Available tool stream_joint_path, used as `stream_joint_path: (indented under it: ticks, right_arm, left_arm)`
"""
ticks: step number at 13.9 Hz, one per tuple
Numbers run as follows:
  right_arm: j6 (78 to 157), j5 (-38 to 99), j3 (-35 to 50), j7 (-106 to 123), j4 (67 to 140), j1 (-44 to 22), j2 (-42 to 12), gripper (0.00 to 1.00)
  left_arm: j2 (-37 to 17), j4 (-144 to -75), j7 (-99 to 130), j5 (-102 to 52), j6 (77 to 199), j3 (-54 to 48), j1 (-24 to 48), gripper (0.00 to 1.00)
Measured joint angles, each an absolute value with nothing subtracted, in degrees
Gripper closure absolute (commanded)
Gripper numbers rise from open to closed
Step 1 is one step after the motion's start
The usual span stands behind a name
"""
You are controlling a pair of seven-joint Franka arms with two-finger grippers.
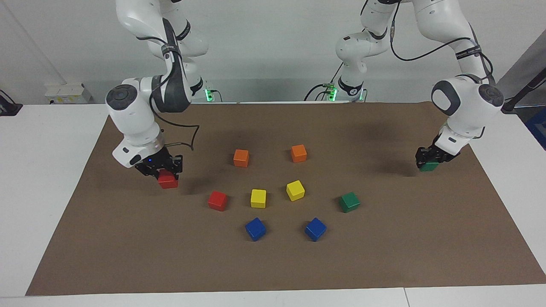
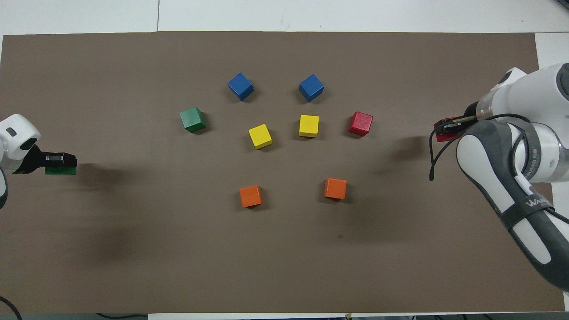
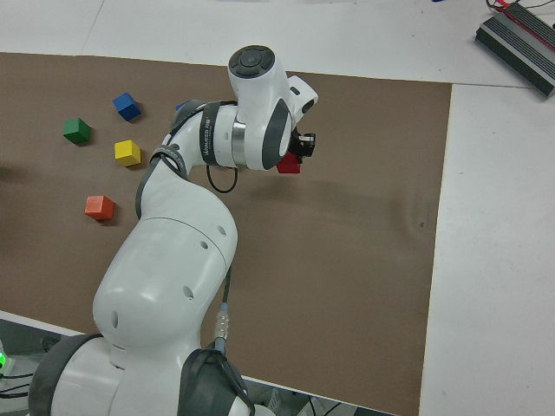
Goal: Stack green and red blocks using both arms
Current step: 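Carry both blocks outward with both grippers and set them down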
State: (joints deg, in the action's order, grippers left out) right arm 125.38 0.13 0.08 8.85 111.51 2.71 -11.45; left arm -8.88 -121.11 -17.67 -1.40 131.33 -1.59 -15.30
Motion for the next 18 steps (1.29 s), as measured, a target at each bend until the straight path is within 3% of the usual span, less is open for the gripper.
stream_joint_path:
  ticks: [10, 11, 12, 18]
  right_arm:
    - [133.88, 0.13, 0.09, 12.83, 121.33, 6.4, -9.92, 1.0]
    - [133.97, 0.13, 0.08, 13.06, 121.72, 6.71, -9.81, 1.0]
    - [133.99, 0.13, 0.09, 13.15, 121.98, 6.89, -9.73, 1.0]
    - [134.07, 0.13, 0.11, 13.17, 122.86, 6.97, -9.65, 1.0]
  left_arm:
    - [-13.27, -121.71, -17.36, -1.4, 134.73, -1.66, -16.08, 1.0]
    - [-13.27, -121.71, -17.36, -1.4, 134.73, -1.66, -16.08, 0.21]
    - [-13.27, -121.71, -17.36, -1.38, 134.73, -1.67, -16.08, 0.0]
    - [-13.38, -119.45, -18.17, -0.72, 133.53, -1.85, -16.08, 0.0]
